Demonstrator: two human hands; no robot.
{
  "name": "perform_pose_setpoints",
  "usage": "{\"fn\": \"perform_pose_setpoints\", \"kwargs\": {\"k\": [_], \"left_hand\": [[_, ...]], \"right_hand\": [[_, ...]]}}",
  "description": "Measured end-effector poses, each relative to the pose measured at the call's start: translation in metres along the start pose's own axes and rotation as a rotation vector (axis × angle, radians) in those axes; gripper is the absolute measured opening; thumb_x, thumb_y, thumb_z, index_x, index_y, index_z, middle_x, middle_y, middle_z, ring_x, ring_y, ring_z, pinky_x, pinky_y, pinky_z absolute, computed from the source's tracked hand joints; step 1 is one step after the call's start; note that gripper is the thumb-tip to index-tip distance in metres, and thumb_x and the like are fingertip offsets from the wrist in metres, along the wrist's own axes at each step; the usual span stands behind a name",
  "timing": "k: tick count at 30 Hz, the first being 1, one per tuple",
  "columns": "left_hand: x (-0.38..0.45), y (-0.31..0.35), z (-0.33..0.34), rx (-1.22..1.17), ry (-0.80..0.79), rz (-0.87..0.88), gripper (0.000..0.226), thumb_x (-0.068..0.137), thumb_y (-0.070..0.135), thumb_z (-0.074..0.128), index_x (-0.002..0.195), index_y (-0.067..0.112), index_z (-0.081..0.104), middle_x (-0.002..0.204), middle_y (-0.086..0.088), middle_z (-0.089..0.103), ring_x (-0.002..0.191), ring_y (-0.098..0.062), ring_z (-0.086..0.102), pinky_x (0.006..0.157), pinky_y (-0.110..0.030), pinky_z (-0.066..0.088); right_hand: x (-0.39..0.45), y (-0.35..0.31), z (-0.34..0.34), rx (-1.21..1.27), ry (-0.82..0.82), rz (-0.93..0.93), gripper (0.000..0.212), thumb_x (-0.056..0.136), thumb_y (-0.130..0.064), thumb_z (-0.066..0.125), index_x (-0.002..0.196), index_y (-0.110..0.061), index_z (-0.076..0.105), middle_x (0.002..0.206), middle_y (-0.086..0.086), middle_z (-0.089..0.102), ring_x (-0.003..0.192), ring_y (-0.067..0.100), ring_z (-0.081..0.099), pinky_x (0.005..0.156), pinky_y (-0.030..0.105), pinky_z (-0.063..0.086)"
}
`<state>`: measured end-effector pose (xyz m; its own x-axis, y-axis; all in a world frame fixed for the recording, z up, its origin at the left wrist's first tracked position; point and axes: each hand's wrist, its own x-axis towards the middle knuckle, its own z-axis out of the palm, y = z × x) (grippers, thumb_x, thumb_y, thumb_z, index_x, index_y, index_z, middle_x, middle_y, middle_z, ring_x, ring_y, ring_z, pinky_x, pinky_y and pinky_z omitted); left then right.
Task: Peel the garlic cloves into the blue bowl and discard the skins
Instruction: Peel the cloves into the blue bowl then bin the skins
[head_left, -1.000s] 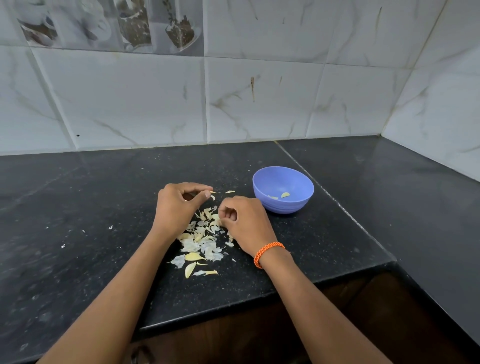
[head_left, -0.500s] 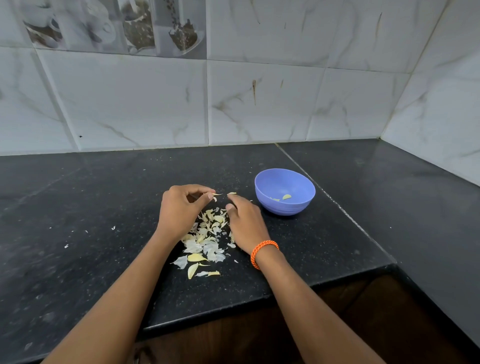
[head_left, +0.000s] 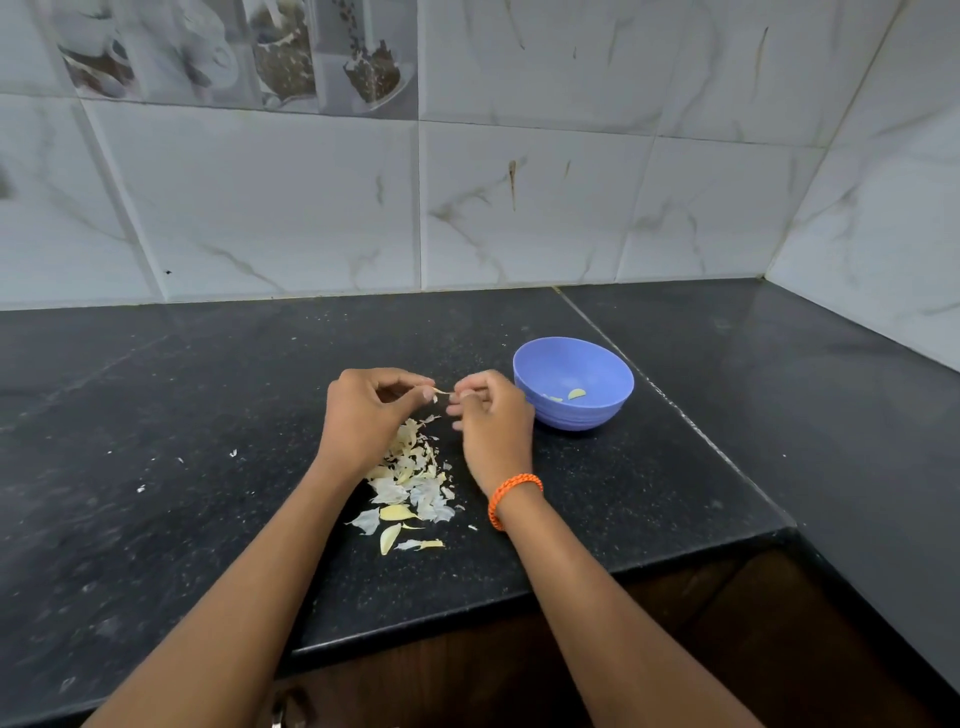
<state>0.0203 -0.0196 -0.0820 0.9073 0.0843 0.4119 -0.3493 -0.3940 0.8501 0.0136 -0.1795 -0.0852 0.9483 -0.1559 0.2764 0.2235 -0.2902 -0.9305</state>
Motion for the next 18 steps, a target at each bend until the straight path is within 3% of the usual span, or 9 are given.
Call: {"fn": "perform_pose_setpoints", "kwargs": {"k": [4,10,14,18], "left_hand": [[-0.004,0.005,0.004,-0.070,-0.128,0.012,0.005,0.090,0.024,0.087,0.091,0.020,0.085,0.081,-0.001,0.080,0.066,-0.020,0.072,0.059,-0.035,0.060],[-0.005,0.005,0.003,-0.155,-0.110,0.010,0.009,0.091,0.024,0.086,0.093,0.015,0.085,0.080,-0.007,0.080,0.063,-0.023,0.068,0.058,-0.035,0.058],[-0.007,0.006,0.009,-0.110,-0.126,0.008,0.008,0.091,0.018,0.086,0.099,0.017,0.086,0.087,0.002,0.083,0.066,-0.015,0.071,0.064,-0.033,0.060],[-0.007,0.006,0.010,-0.107,-0.131,0.009,0.013,0.091,0.015,0.086,0.104,0.017,0.087,0.093,0.005,0.084,0.080,-0.018,0.078,0.073,-0.034,0.063]], "right_hand": [[0.001,0.000,-0.021,-0.035,-0.173,-0.163,0.016,0.104,-0.010,0.064,0.114,-0.012,0.077,0.094,-0.002,0.078,0.083,0.008,0.076,0.076,0.025,0.063],[-0.001,0.001,-0.038,0.109,-0.167,-0.147,0.014,0.096,-0.005,0.076,0.109,-0.005,0.080,0.093,0.005,0.081,0.082,0.016,0.079,0.077,0.026,0.063],[-0.004,0.006,-0.033,-0.011,-0.059,-0.161,0.004,0.096,-0.012,0.079,0.098,-0.009,0.080,0.082,-0.002,0.079,0.073,0.011,0.077,0.070,0.028,0.065],[-0.003,0.010,-0.030,-0.073,-0.073,-0.243,0.011,0.097,-0.008,0.076,0.106,-0.012,0.079,0.094,-0.003,0.079,0.085,0.007,0.076,0.078,0.027,0.065]]}}
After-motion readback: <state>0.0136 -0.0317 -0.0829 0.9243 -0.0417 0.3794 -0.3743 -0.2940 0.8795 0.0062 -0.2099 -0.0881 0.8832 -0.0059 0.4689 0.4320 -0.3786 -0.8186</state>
